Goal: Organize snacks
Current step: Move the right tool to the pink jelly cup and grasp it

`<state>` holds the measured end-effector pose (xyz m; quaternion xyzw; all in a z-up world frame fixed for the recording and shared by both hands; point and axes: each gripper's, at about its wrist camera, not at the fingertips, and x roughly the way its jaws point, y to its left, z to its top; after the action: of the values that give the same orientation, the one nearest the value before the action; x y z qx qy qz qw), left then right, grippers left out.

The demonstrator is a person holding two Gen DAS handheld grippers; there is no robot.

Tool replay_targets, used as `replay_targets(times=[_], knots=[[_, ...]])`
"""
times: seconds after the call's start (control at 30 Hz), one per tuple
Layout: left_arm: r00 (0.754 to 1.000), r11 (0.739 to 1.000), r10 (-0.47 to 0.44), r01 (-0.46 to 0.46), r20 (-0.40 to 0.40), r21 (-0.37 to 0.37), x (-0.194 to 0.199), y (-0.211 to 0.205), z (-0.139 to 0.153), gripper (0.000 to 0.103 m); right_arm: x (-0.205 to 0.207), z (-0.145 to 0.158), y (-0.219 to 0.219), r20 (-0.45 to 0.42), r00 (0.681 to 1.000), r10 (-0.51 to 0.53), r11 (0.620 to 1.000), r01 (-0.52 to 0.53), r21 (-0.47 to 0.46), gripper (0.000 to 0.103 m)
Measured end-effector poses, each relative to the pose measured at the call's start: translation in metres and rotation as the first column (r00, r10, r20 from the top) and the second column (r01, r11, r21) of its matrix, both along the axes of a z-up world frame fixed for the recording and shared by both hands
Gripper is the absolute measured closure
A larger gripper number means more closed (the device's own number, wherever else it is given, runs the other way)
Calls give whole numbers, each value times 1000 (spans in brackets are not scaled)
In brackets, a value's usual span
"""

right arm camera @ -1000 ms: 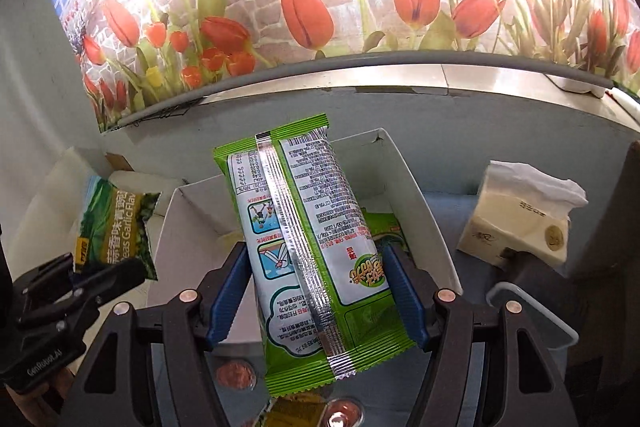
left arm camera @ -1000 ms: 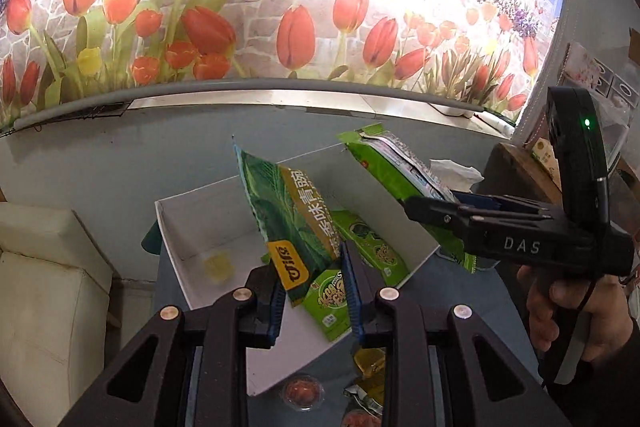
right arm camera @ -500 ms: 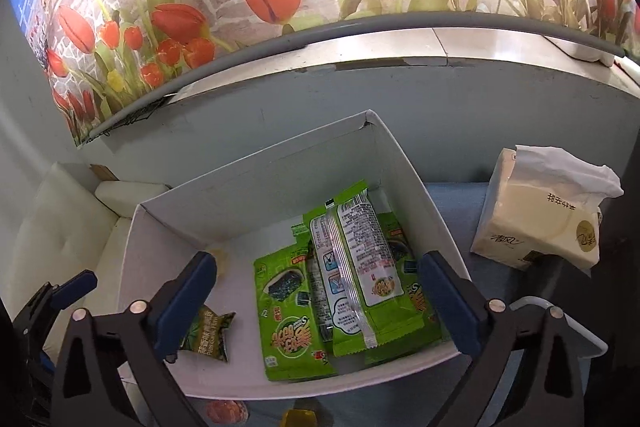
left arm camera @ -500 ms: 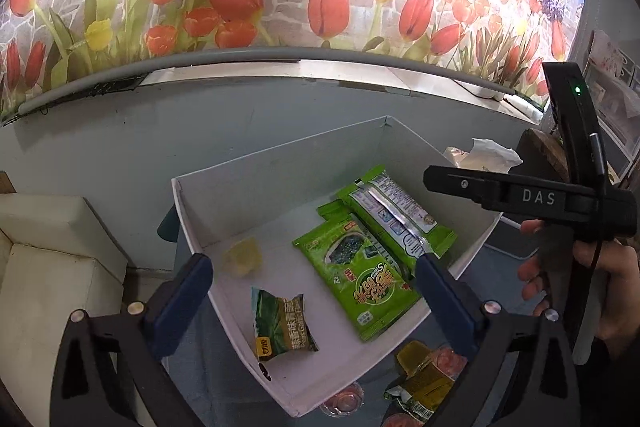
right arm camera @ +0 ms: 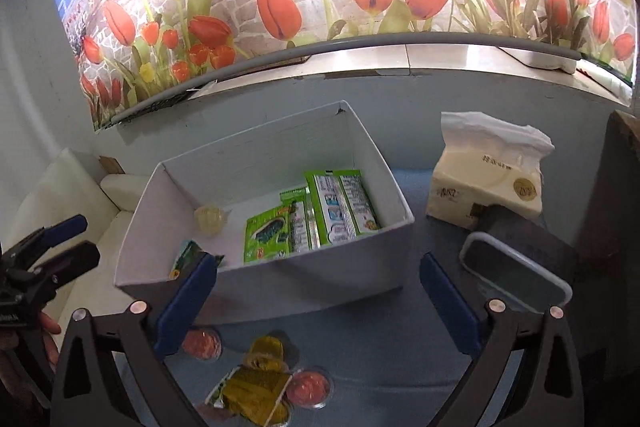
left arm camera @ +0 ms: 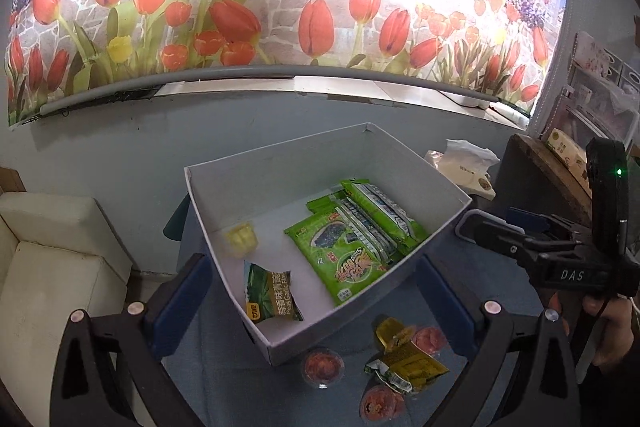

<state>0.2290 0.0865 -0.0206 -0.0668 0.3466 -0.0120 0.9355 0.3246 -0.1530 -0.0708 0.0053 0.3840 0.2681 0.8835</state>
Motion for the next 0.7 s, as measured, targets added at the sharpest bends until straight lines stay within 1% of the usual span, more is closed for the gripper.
replay_targets(times=[0.07,0.23,0.33,0.4,0.47,0.5,0.53,0.67,0.7], knots=[[1000,1000,-7,7,6,13,-17,-9,-3,0,-18,-9,-9,1,1000,8,1000,-8,-8,0],[999,999,-36,36,7,-6,-61,-28,-14,0,-56,-35,-26,3,1000,26,999,-26,-38,0],[999,998,-48,48,-2,-44,-92,-38,-26,0,-67,-51,-31,-12,999,32,998,-32,-56,0],[999,996,-42,41,-8,-76,-114,-43,-33,0,-69,-64,-30,-27,999,28,996,-31,-86,0],[999,996,-40,39,-17,-84,-132,-49,-39,0,-70,-76,-27,-43,999,31,995,-35,-95,1],[999,995,-34,32,-15,-92,-144,-51,-42,0,-69,-81,-24,-54,998,36,994,-41,-98,3],[999,995,-31,29,-19,-94,-149,-53,-44,0,-68,-86,-21,-62,997,37,994,-43,-101,9],[999,994,-25,21,-33,-103,-174,-60,-50,0,-60,-105,-9,-86,996,31,992,-41,-121,18],[999,993,-30,25,-37,-113,-180,-61,-53,0,-59,-108,-6,-93,995,33,991,-44,-123,25]])
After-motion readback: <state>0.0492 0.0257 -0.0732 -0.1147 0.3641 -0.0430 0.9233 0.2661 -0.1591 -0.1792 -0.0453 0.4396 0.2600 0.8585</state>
